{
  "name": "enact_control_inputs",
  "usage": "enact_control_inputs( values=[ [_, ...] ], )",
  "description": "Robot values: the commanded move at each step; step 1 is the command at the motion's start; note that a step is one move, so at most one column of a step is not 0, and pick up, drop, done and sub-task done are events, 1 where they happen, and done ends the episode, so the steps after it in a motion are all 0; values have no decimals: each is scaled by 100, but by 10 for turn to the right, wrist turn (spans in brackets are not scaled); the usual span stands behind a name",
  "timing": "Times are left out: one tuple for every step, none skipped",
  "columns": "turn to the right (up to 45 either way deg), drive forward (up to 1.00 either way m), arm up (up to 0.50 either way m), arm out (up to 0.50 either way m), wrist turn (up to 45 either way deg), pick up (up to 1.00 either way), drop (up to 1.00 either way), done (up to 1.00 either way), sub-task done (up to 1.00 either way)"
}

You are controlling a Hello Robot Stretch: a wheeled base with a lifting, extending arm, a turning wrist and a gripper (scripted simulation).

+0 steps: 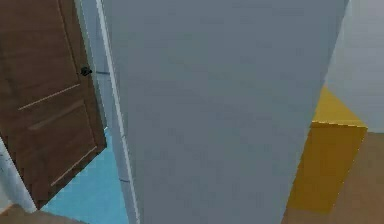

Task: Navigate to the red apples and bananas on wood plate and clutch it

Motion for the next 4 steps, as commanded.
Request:
enact_control_inputs(
  values=[
    [-420, 0, 0, 0, 0, 0, 0, 0, 0],
    [0, 90, 0, 0, 0, 0, 0, 0, 0],
    [240, 0, 0, 0, 0, 0, 0, 0, 0],
    [0, 55, 0, 0, 0, 0, 0, 0, 0]
  ],
)
